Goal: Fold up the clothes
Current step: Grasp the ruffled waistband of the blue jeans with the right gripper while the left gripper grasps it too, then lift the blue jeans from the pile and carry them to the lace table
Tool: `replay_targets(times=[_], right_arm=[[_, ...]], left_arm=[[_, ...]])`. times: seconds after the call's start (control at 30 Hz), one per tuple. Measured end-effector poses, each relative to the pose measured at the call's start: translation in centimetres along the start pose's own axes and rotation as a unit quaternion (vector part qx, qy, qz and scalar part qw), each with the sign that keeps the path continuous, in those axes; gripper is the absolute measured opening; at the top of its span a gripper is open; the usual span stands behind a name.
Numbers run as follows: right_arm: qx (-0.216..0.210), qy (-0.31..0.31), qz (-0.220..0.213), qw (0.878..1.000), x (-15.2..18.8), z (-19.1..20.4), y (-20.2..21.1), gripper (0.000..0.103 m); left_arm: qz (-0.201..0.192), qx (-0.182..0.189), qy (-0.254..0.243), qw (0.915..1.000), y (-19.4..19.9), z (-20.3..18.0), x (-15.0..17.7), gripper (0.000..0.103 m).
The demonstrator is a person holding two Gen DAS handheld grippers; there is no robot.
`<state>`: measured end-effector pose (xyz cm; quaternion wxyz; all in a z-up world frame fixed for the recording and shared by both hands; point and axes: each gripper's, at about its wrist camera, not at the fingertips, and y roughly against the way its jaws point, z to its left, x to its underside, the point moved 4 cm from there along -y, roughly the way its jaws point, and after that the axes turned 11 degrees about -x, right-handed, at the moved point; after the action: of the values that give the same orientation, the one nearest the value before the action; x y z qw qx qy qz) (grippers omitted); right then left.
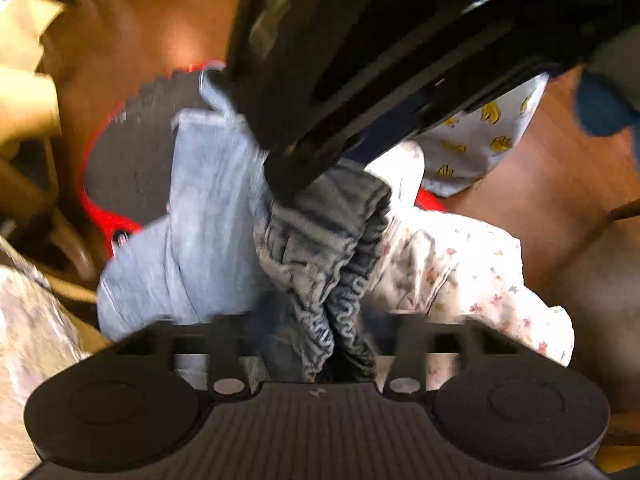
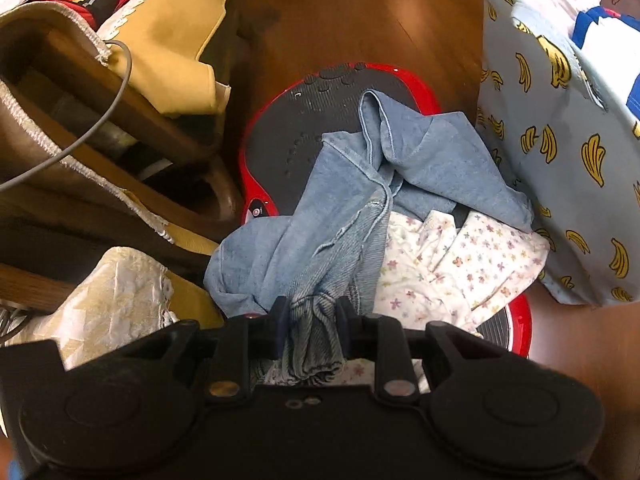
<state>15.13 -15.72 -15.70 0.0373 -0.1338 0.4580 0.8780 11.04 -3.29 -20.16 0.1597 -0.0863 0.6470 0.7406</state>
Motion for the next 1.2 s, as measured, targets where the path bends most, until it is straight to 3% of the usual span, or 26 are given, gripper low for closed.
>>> replay_targets(times=[0.17, 0.3, 0.43, 0.57, 0.83, 1.03, 1.13, 1.2], right_arm=[[-0.004, -0.003, 0.006, 1.0, -0.1, -0.2, -0.2, 0.103], [0.008, -0.048, -0.009, 0.999, -1.7, -1.3, 0.0, 0.103], [0.042, -0.1, -0.003, 0.994, -3.4, -3.4, -2.3, 0.103], [0.051, -0.141, 0.02, 0.988, -3.4, -5.0, -5.3, 0.103], [0.064, -0.087, 0.03, 0.994, -2.8, -3.4, -5.0, 0.103], [0.058, 0.001, -0.032, 0.998, -2.8, 1.3, 0.5, 0.103], [0.049, 0.023, -0.059, 0.997, -2.6, 3.3, 3.6, 0.103], [0.045, 0.033, -0.077, 0.995, -2.4, 4.6, 5.7, 0.103]], left_arm=[[-0.006, 0.01, 0.021, 0.9997, -0.2, 0.8, 0.3, 0.018], [-0.018, 0.015, 0.04, 0.9989, 0.1, 1.5, -0.1, 0.016], [-0.028, 0.02, 0.033, 0.9989, 0.4, 1.4, -0.1, 0.016], [-0.026, 0.027, 0.036, 0.9987, 0.4, 1.5, -0.2, 0.016], [-0.034, 0.034, 0.029, 0.9984, 0.8, 1.5, -0.2, 0.016], [-0.09, 0.043, 0.015, 0.9949, 5.3, 2.0, -0.5, 0.015], [-0.118, 0.088, -0.041, 0.9883, 8.3, 2.1, -0.3, 0.017], [-0.13, 0.106, -0.039, 0.9851, 10.0, 2.7, -0.1, 0.027]])
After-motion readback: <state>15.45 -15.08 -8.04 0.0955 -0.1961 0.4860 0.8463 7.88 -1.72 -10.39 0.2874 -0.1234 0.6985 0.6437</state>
